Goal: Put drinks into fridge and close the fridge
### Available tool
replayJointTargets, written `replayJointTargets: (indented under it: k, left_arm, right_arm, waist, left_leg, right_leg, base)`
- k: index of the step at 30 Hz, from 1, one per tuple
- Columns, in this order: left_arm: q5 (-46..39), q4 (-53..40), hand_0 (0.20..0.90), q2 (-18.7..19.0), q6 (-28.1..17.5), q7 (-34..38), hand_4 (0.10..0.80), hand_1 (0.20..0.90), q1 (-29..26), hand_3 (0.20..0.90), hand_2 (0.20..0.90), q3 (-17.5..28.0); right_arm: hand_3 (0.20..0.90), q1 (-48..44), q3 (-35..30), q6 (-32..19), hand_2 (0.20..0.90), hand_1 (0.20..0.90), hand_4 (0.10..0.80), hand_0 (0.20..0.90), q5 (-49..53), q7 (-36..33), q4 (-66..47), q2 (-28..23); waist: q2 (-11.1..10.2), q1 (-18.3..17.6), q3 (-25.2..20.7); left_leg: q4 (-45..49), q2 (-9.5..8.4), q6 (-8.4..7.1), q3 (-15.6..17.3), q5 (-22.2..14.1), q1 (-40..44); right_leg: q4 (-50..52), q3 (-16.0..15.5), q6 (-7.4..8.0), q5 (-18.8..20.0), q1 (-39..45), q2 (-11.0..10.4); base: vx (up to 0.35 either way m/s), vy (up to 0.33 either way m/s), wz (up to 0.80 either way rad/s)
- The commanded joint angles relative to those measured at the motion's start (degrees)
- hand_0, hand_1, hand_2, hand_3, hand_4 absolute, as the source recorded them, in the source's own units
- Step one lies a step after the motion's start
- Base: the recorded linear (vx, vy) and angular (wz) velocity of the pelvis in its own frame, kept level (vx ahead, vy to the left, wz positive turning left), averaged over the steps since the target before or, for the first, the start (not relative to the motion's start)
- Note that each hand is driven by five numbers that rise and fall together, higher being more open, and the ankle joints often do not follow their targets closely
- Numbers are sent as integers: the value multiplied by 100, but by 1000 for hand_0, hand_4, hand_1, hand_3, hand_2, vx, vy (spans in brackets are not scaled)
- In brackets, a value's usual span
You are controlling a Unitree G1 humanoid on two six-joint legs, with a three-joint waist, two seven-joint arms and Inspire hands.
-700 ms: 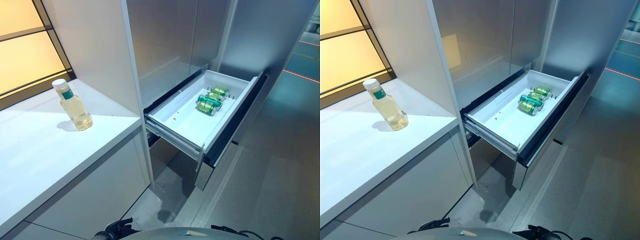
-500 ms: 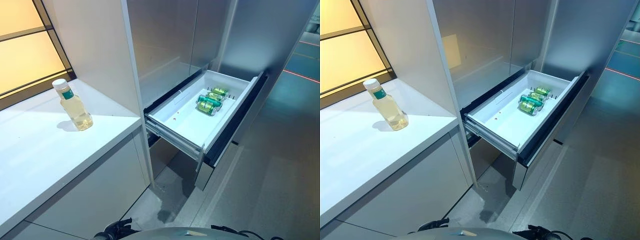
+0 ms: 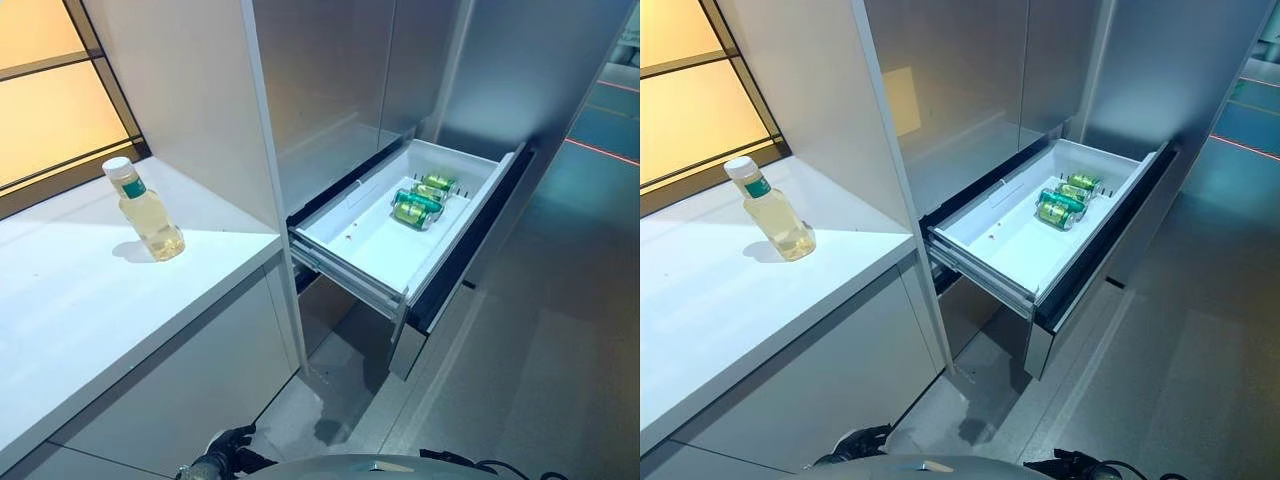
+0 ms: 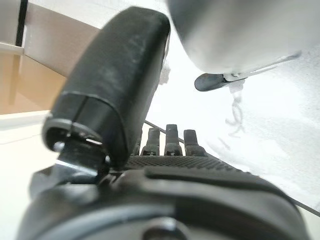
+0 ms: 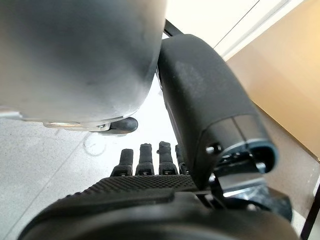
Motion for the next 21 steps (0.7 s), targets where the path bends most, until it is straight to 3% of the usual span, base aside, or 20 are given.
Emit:
replayJointTargets:
  k: [1,5,10,12,16,21]
  left_arm:
    - [-108,-255,900,137,-113,-843,800,900,-729,900,900,-243]
    - [-447,-1400,900,414,124,-1720,800,900,-936,900,900,-460]
    - [-2180,-4118,900,1232,1588,-3462,800,900,-1283,900,900,-326]
    - [-2822,-5475,900,1435,2339,-3721,800,900,-1416,900,900,-88]
    - [-3883,-6726,900,1516,2499,-3938,800,900,-1625,900,900,229]
    - [-4946,-7636,900,1578,2135,-3767,800,900,-2046,900,900,535]
  right_arm:
    - [900,-344,94,75,900,900,800,900,-205,157,260,-39]
    - [900,-356,92,133,900,900,800,900,-294,193,196,-156]
    - [900,-201,88,117,900,900,800,900,-288,147,57,-209]
    - [900,-88,31,41,900,900,800,900,-278,127,27,-199]
    - [900,71,33,-34,900,900,800,900,-265,86,-17,-134]
    - [900,146,172,-47,900,900,800,900,-236,54,-20,-48]
  waist:
    - [62,78,94]
    - [160,55,99]
    - [236,124,99]
    - [237,177,111]
    - [208,240,88]
    - [156,265,17]
  left_leg:
    - [38,-132,124,298,-460,190]
    - [38,-123,117,309,-455,178]
    - [38,-131,127,257,-442,127]
    - [38,-145,138,189,-446,119]
    - [38,-162,139,92,-472,145]
    - [38,-149,103,41,-496,167]
  right_leg:
    - [178,190,310,85,-147,-131]
    - [198,207,329,79,-173,-134]
    - [191,168,357,95,-194,-168]
    - [176,117,363,111,-177,-185]
    - [121,26,365,118,-88,-208]
    - [84,-56,354,86,-3,-219]
  base:
    - [-15,32,-1]
    - [-19,35,-1]
    - [-15,3,1]
    - [-24,-8,6]
    - [11,-23,15]
    - [30,-33,9]
